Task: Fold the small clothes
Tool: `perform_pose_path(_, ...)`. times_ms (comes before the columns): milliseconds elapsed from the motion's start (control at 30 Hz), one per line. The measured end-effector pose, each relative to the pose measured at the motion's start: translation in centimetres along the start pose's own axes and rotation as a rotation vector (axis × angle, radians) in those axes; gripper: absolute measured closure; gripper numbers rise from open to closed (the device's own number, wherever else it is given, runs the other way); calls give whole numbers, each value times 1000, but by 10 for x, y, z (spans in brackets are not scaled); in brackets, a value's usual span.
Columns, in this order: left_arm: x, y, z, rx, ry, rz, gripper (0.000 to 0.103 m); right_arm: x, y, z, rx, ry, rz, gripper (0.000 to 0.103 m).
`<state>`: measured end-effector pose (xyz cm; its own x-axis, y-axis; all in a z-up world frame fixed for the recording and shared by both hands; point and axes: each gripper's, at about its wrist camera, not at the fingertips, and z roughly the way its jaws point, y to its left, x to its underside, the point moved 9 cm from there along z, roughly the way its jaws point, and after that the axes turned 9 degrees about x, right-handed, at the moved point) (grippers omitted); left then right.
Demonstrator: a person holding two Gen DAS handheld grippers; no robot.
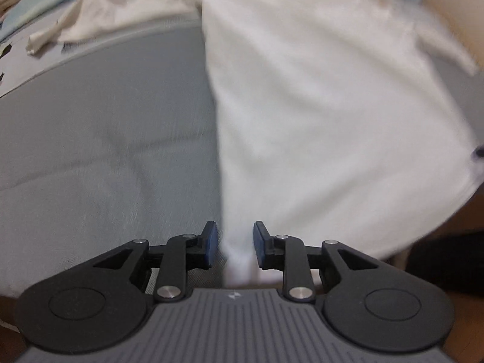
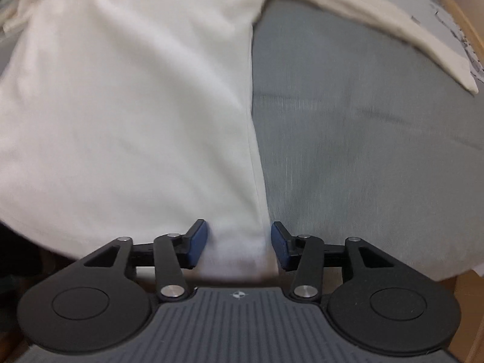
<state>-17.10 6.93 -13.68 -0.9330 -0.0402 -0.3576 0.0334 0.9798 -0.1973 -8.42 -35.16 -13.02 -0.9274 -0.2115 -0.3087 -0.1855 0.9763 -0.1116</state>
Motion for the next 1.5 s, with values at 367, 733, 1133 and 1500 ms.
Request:
perform_pose_path(367, -36, 8, -29, -63, -216, -35, 43, -43, -9, -50, 48, -271, 134, 54)
perform_pose_path(733, -88, 27, -72, -209, -504, -113, 28, -117, 35, -82, 79, -620, 177, 53)
perform_pose_path(1133, -186, 171, -75, -196, -598, -535, 88, -235, 146, -126, -165, -641, 330, 53)
perform_pose_path(1500, -211, 258, -10, -256, -620, -543, 88, -226, 206, -28, -176, -422, 97, 97)
